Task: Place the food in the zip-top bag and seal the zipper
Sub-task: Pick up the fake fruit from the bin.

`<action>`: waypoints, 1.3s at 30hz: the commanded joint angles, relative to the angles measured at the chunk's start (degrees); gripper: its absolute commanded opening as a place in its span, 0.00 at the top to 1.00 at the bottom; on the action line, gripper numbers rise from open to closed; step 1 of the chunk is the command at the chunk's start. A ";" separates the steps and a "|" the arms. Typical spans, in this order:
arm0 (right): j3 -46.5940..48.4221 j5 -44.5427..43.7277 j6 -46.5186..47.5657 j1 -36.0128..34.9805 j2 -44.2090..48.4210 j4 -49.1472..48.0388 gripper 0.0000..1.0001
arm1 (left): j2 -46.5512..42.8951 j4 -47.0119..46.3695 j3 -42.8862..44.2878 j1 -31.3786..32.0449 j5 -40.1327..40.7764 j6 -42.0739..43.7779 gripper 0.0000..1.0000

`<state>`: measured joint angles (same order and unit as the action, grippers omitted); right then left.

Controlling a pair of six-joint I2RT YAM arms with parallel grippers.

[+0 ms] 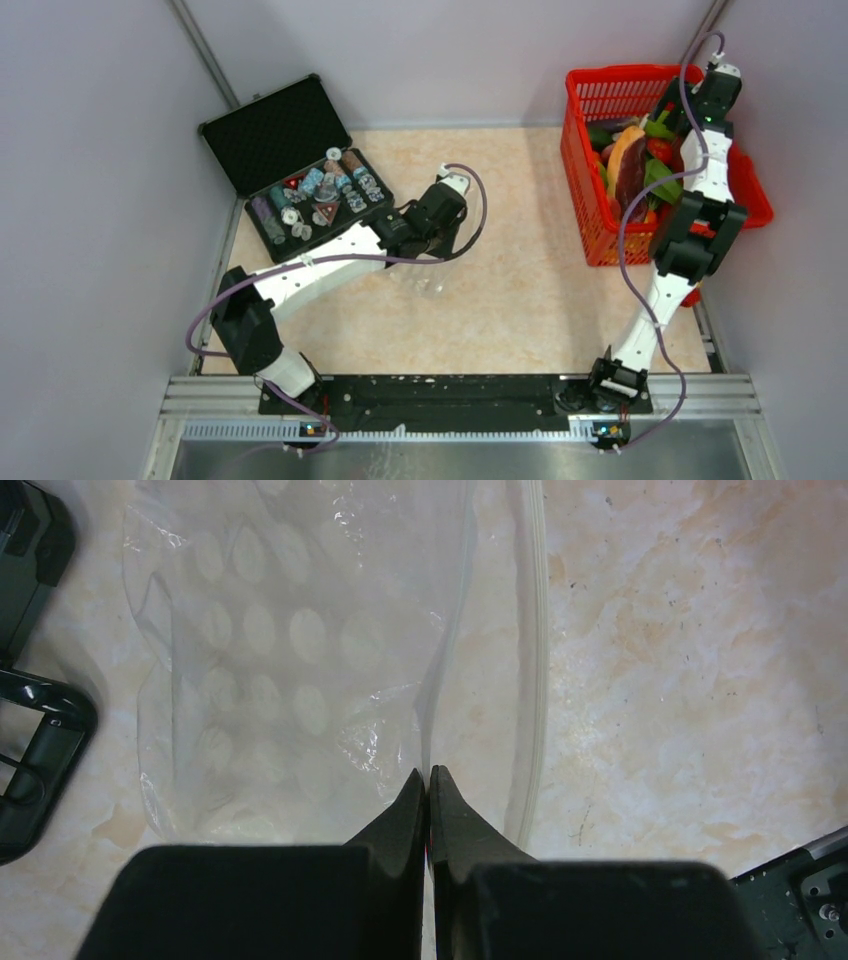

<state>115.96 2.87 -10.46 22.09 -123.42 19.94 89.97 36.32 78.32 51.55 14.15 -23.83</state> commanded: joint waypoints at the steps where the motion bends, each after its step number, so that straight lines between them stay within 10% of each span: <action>1: 9.98 -3.31 2.15 -0.84 -5.64 -1.96 0.13 | -1.08 -1.67 -0.30 -0.40 -0.88 0.55 1.00; 33: 19.81 -9.13 0.19 -1.76 -17.93 8.16 0.24 | -2.25 -0.96 -1.14 -0.82 -0.61 0.28 1.00; 39: 16.52 -5.24 1.27 -1.80 -15.74 6.60 0.57 | -2.84 -0.80 -1.79 -0.84 -0.01 0.12 1.00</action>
<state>134.80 -5.06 -9.61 19.73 -139.37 26.20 89.93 36.45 77.43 51.03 13.34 -23.83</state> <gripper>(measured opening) 0.534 0.002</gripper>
